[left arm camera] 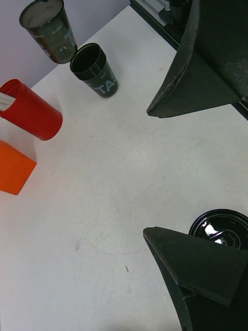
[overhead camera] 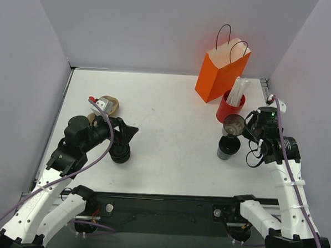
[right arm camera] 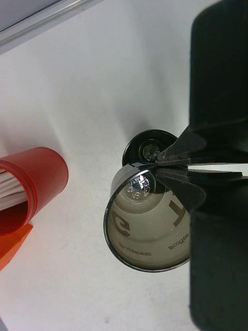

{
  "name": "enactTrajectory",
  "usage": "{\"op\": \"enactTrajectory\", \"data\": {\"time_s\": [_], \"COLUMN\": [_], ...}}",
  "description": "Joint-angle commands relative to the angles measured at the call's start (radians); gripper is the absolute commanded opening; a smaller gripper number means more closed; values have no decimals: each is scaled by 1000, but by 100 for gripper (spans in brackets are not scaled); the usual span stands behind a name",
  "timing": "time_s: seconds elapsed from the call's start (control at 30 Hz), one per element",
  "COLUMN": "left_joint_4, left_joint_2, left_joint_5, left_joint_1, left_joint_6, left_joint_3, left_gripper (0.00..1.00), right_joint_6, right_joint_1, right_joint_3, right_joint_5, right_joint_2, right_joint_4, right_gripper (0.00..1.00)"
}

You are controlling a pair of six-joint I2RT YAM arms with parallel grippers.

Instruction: Pack the takeout coffee

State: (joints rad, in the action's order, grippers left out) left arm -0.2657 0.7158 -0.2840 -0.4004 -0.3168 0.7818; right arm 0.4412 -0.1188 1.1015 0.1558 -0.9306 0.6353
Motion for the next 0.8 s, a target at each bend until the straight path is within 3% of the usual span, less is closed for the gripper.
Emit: {"op": "enactTrajectory", "data": {"time_s": [0.0, 0.23, 0.47, 0.77], "left_joint_4": [17, -33, -102, -231], "left_joint_2": [-22, -21, 7, -13], "left_joint_5": [74, 206, 335, 336], "left_joint_1": [-5, -6, -29, -51], "left_joint_6": [21, 25, 24, 25], "left_joint_3": [5, 13, 37, 16], "left_gripper": [96, 95, 94, 93], "right_joint_6": [28, 111, 178, 192], "right_joint_1": [-39, -273, -455, -524], "right_joint_3": [67, 110, 89, 100], "right_joint_5": [-77, -52, -48, -18], "right_joint_2": [-31, -198, -463, -672], "right_joint_4": [-14, -132, -331, -439], "right_gripper": [0, 0, 0, 0]}}
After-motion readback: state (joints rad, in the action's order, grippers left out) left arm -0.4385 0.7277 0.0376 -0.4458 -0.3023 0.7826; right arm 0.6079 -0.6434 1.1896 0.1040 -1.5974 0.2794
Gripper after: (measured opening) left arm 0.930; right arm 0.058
